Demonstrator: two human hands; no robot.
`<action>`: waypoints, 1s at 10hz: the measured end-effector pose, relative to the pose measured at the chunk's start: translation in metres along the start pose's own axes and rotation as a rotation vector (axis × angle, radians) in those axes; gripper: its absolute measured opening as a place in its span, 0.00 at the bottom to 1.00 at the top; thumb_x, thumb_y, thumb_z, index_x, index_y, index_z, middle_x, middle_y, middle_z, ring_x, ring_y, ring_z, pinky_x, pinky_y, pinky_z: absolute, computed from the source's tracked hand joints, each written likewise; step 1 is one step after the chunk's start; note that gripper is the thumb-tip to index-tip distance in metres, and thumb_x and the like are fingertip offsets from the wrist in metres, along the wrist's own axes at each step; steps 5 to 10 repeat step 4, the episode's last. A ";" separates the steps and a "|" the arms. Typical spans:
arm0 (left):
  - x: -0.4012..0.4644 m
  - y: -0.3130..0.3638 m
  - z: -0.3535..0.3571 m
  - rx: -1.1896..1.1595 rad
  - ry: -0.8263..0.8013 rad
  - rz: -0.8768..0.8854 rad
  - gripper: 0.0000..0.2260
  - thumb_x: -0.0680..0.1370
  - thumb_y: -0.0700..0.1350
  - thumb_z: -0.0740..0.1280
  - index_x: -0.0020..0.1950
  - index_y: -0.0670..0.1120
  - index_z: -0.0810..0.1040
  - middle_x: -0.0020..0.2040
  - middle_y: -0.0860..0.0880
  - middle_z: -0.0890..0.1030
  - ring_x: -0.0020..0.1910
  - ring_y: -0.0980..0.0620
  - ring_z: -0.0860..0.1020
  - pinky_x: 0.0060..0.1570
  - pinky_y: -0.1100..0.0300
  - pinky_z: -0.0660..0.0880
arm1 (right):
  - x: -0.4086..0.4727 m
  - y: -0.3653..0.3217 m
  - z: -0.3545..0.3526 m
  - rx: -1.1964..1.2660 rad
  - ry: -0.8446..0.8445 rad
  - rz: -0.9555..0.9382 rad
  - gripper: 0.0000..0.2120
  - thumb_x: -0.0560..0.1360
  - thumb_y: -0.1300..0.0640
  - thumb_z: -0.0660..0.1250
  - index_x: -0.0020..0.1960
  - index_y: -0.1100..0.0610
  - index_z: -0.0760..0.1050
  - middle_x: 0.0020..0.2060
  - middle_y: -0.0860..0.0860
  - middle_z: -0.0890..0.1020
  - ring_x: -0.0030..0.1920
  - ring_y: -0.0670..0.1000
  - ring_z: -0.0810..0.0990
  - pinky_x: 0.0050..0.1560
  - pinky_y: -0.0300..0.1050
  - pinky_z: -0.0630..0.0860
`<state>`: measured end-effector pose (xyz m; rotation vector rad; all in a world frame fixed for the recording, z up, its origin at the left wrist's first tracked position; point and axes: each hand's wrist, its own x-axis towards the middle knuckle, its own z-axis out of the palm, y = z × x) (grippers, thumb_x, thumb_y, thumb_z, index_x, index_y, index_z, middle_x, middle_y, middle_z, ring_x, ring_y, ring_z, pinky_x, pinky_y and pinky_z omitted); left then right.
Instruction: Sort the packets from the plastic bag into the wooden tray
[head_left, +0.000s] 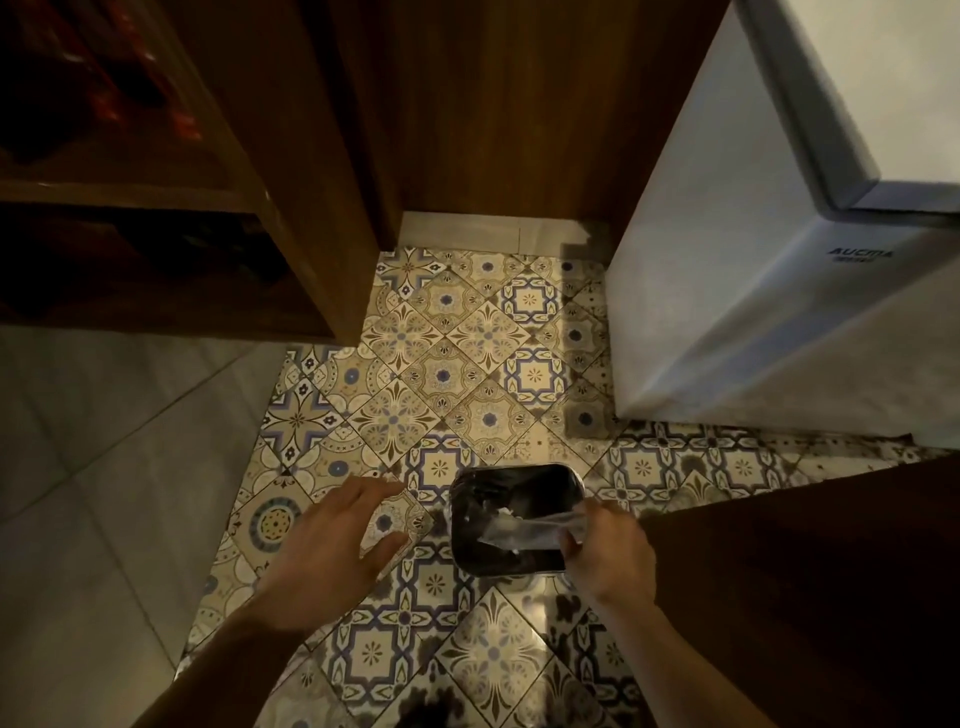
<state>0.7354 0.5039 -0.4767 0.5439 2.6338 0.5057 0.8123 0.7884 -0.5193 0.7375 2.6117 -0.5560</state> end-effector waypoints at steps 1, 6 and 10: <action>0.005 0.003 -0.003 -0.010 0.006 0.004 0.22 0.78 0.56 0.69 0.71 0.58 0.70 0.67 0.57 0.74 0.56 0.55 0.79 0.54 0.58 0.74 | -0.001 0.000 -0.002 0.050 -0.049 -0.031 0.28 0.77 0.39 0.65 0.73 0.48 0.68 0.66 0.51 0.76 0.65 0.53 0.75 0.58 0.48 0.77; 0.017 0.034 -0.039 0.041 0.040 0.008 0.28 0.78 0.62 0.64 0.77 0.59 0.63 0.77 0.55 0.67 0.75 0.52 0.66 0.72 0.53 0.66 | -0.009 -0.001 -0.051 -0.010 -0.087 -0.149 0.29 0.79 0.37 0.59 0.76 0.47 0.62 0.71 0.51 0.70 0.70 0.53 0.69 0.65 0.51 0.74; 0.017 0.034 -0.039 0.041 0.040 0.008 0.28 0.78 0.62 0.64 0.77 0.59 0.63 0.77 0.55 0.67 0.75 0.52 0.66 0.72 0.53 0.66 | -0.009 -0.001 -0.051 -0.010 -0.087 -0.149 0.29 0.79 0.37 0.59 0.76 0.47 0.62 0.71 0.51 0.70 0.70 0.53 0.69 0.65 0.51 0.74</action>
